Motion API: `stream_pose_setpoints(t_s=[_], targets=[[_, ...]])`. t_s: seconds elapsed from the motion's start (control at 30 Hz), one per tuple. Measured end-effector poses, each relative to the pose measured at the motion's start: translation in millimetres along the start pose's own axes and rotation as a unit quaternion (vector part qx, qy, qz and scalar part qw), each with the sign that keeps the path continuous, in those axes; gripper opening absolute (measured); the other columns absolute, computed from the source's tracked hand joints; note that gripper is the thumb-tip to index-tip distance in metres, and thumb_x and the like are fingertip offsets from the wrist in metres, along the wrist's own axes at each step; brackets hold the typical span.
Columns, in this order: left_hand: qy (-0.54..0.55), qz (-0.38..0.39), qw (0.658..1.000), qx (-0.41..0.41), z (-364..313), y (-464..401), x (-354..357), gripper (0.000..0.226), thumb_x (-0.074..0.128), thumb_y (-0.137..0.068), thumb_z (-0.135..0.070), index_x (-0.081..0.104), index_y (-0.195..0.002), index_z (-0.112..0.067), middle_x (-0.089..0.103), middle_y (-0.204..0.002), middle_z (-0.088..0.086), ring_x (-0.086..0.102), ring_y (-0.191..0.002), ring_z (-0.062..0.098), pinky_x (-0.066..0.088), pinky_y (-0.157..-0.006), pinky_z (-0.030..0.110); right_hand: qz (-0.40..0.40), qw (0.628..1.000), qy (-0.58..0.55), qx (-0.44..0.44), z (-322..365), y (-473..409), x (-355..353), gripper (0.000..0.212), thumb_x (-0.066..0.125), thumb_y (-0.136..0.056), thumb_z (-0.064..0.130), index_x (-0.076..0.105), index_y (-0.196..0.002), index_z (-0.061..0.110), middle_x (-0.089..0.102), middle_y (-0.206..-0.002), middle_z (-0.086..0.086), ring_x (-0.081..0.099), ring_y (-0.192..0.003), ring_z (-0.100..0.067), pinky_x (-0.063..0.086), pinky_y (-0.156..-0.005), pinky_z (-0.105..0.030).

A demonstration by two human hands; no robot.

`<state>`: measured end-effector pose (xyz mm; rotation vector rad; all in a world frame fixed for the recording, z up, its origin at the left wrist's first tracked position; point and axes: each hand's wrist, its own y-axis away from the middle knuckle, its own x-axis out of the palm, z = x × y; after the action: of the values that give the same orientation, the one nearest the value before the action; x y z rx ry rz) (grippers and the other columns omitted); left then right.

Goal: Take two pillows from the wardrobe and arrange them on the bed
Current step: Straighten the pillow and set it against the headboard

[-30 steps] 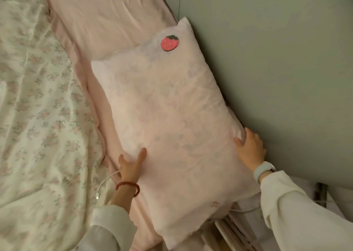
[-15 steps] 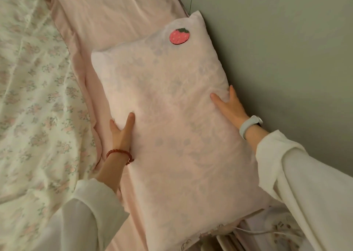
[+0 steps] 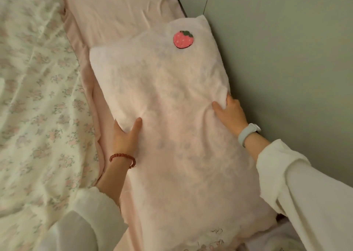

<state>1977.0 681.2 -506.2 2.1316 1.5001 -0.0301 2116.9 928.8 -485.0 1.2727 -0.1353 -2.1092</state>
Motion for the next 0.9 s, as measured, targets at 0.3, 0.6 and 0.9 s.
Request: stream_pose_setpoints(t_s=[0.3,0.6,0.9], targets=[[0.027,0.012,0.994,-0.106,55,69,-11,0.089,0.066,-0.073,-0.052,0.018,-0.142,-0.021,0.026,-0.150,0.000,0.027,-0.135,0.015,0.020,-0.110,0.031,-0.010,0.998,-0.025,0.062,-70,68,4,0.067,0.040,-0.088,0.053,0.013,-0.142,0.025,0.024,-0.151,-0.010,0.026,-0.135,-0.032,0.024,-0.109,-0.052],[0.007,-0.078,0.989,-0.123,63,108,-9,0.067,0.063,-0.064,-0.065,0.046,-0.108,-0.018,0.054,-0.094,-0.021,0.054,-0.086,-0.010,0.043,-0.069,0.010,-0.047,0.994,-0.088,0.039,-65,90,6,0.058,0.047,-0.081,0.054,0.041,-0.128,0.020,0.053,-0.128,-0.009,0.049,-0.116,-0.030,0.039,-0.100,-0.047],[-0.045,0.029,0.988,-0.145,82,103,-10,0.065,0.053,-0.086,-0.045,0.034,-0.132,-0.003,0.049,-0.133,0.009,0.046,-0.119,0.019,0.032,-0.097,0.024,-0.006,0.981,0.117,0.154,-94,129,23,0.054,0.017,-0.093,0.050,-0.001,-0.142,0.034,0.005,-0.155,-0.009,0.008,-0.139,-0.035,0.005,-0.108,-0.066]])
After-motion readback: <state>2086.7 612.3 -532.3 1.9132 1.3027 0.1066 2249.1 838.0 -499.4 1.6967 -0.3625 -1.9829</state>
